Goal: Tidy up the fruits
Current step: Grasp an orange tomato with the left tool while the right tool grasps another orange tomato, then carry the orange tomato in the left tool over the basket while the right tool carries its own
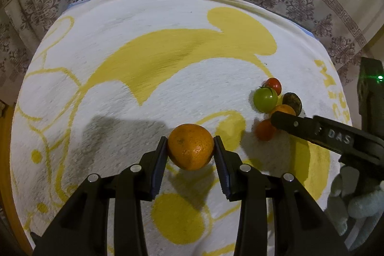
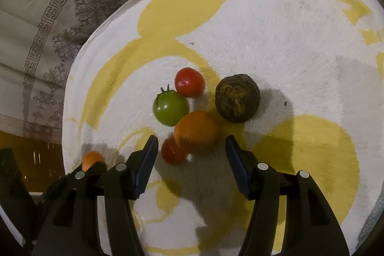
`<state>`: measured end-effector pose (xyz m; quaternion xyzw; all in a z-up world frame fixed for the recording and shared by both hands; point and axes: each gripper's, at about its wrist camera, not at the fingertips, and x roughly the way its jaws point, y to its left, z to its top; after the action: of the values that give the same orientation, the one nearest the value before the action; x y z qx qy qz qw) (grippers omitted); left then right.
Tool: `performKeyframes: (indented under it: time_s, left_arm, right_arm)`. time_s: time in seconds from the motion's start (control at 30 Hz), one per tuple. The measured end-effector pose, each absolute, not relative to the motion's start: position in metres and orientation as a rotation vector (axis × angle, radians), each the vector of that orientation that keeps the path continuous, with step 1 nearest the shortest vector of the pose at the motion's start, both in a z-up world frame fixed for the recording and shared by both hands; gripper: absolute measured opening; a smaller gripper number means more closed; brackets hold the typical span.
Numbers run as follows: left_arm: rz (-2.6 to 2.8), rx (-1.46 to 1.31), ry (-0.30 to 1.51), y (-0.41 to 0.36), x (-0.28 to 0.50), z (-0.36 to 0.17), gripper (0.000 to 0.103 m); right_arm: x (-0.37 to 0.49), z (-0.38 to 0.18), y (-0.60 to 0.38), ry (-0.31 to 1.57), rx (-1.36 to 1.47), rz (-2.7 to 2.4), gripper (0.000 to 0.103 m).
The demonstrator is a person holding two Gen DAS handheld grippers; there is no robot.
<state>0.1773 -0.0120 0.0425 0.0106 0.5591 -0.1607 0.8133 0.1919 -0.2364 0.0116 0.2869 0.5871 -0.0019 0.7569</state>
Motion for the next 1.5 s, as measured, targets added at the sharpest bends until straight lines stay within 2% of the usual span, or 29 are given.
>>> performKeyframes:
  time_s: [0.13, 0.33, 0.37, 0.97, 1.5]
  left_arm:
    - [-0.337, 0.022, 1.202, -0.010, 0.176, 0.041, 0.039]
    - [-0.341, 0.026, 1.212, -0.015, 0.170, 0.039, 0.039]
    - [-0.342, 0.027, 1.212, -0.016, 0.169, 0.039, 0.039]
    - [-0.326, 0.052, 1.191, -0.029, 0.141, 0.054, 0.039]
    - [-0.309, 0.057, 1.132, -0.055, 0.092, 0.089, 0.039]
  right_arm:
    - [0.194, 0.009, -0.238, 1.275, 0.628, -0.015, 0.057]
    - [0.195, 0.009, -0.243, 1.282, 0.636, -0.040, 0.045]
    - [0.194, 0.009, -0.243, 1.281, 0.633, -0.037, 0.041]
    - [0.133, 0.025, -0.243, 1.301, 0.528, 0.076, 0.038]
    - [0.062, 0.074, -0.278, 1.231, 0.464, 0.105, 0.038]
